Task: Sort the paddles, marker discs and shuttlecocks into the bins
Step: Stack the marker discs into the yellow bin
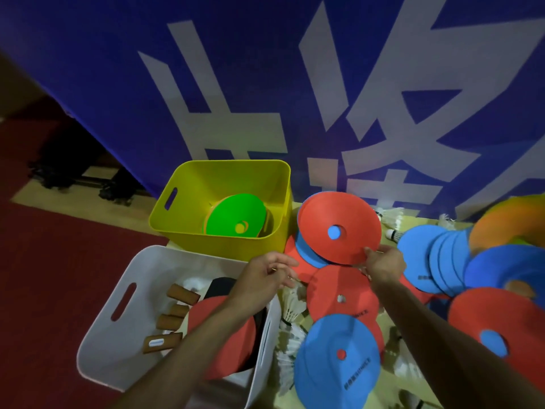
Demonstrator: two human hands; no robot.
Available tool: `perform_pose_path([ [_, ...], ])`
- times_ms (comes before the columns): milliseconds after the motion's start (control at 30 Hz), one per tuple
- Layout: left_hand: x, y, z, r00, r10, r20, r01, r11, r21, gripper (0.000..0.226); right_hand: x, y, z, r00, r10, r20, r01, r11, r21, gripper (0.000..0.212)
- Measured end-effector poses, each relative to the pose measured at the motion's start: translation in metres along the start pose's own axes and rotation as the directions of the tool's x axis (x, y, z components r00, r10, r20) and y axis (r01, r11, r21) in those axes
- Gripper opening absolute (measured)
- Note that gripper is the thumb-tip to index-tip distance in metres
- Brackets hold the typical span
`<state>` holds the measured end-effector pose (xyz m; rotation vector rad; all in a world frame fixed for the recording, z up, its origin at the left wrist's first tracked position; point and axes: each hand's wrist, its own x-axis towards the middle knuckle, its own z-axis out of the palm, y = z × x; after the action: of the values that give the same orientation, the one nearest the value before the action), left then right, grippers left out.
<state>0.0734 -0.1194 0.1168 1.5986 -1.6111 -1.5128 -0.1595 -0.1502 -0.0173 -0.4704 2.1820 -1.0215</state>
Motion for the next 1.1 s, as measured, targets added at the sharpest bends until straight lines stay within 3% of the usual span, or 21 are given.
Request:
perform_pose_path([
  [200, 0.011, 0.002, 0.025, 0.998, 0.015, 0.056, -0.018, 0.998, 0.055, 0.028, 0.001, 0.008, -0.049, 0.991, -0.106, -0.078, 0.096, 0.988, -0.117, 0.024],
  [567, 0.048, -0.004, 0.081, 0.993, -0.075, 0.091, 0.065, 0.992, 0.112, 0.032, 0.018, 0.036, -0.123, 0.980, 0.005, -0.200, 0.014, 0.996, 0.090, 0.027],
  [800, 0.088, -0.022, 0.105, 0.974, -0.161, -0.158, 0.163, 0.987, 0.003, 0.016, 0.029, 0.041, -0.159, 0.976, 0.087, -0.201, -0.038, 0.971, 0.237, 0.022],
  [967, 0.115, -0.033, 0.115, 0.903, -0.256, -0.346, 0.216, 0.965, -0.150, 0.048, 0.034, 0.046, -0.161, 0.988, 0.113, -0.101, -0.066, 0.922, 0.382, 0.016],
  [1100, 0.127, -0.042, 0.120, 0.833, -0.413, -0.367, 0.301, 0.896, -0.325, 0.042, 0.029, 0.037, -0.156, 0.991, 0.109, -0.083, -0.057, 0.878, 0.475, 0.003],
])
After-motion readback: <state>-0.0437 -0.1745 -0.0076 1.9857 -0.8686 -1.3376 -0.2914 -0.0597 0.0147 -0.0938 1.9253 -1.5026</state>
